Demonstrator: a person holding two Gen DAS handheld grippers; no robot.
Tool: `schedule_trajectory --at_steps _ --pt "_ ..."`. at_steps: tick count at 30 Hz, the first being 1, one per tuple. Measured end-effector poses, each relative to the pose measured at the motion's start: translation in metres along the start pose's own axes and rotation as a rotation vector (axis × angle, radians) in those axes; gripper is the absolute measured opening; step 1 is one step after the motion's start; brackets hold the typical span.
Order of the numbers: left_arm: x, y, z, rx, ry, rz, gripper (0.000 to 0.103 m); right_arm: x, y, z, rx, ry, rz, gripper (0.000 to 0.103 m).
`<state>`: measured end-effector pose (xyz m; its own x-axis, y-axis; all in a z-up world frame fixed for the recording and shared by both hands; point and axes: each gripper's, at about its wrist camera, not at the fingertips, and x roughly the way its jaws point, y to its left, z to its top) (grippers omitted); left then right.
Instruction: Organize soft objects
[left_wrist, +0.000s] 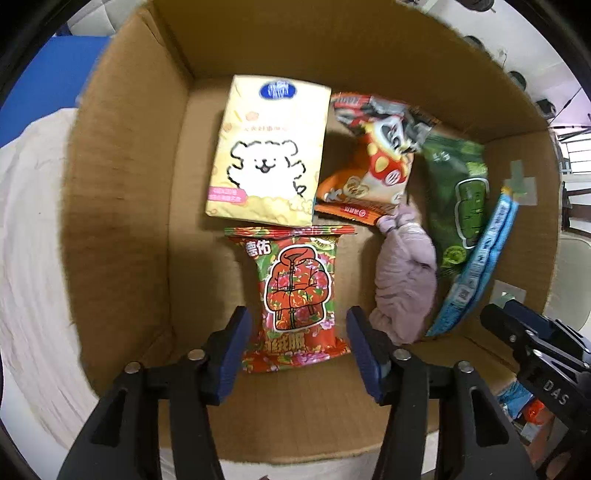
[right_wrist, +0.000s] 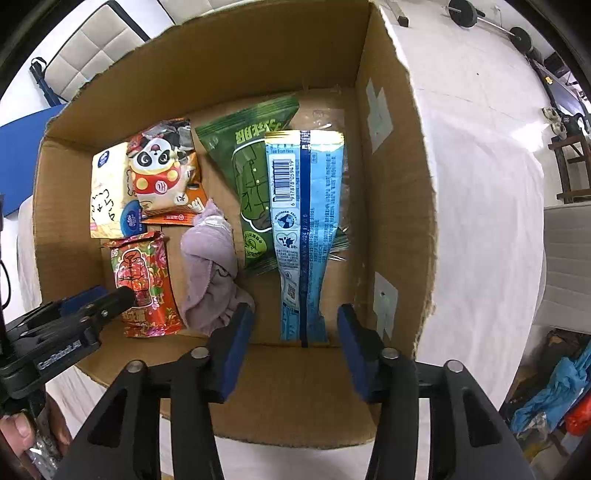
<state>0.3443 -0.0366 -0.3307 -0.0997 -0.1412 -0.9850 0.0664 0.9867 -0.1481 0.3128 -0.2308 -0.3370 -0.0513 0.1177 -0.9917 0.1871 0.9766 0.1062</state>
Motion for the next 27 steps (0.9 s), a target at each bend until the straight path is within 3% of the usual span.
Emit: schedule_trajectory --at_steps 1,2,3,4,5,8,11,14,18,27 --pt "-0.005 0.0 -0.002 0.001 -0.015 0.005 0.053 -0.002 0.0 -0.001 -0.003 -0.003 -0.003 0.052" --pt "-0.01 -0.001 -0.005 0.003 -0.03 0.017 0.06 -0.005 0.0 -0.003 -0.007 -0.005 -0.006 0.052" --pt "-0.014 -0.002 -0.007 0.006 -0.039 0.022 0.068 -0.006 0.001 -0.005 -0.01 -0.007 -0.011 0.052" --pt "-0.02 -0.002 -0.01 0.01 -0.066 0.031 0.084 -0.007 0.002 -0.006 -0.012 -0.009 -0.011 0.054" --pt "-0.026 -0.002 -0.012 0.016 -0.094 0.041 0.093 -0.008 0.003 -0.008 -0.013 -0.011 -0.01 0.062" --pt "-0.039 -0.002 -0.018 0.019 -0.155 0.059 0.103 -0.011 0.01 -0.012 -0.023 -0.022 -0.003 0.086" --pt "-0.049 -0.001 -0.02 0.009 -0.187 0.038 0.103 -0.011 0.017 -0.017 -0.042 -0.03 -0.023 0.089" --pt "-0.06 0.0 -0.021 0.009 -0.253 0.051 0.103 -0.005 0.022 -0.021 -0.049 -0.03 -0.033 0.103" --pt "-0.066 0.001 -0.022 0.005 -0.302 0.097 0.103 -0.005 0.024 -0.026 -0.045 -0.038 -0.034 0.103" --pt "-0.078 0.009 -0.043 -0.001 -0.307 0.122 0.103 -0.026 0.02 -0.037 -0.029 -0.104 -0.056 0.103"
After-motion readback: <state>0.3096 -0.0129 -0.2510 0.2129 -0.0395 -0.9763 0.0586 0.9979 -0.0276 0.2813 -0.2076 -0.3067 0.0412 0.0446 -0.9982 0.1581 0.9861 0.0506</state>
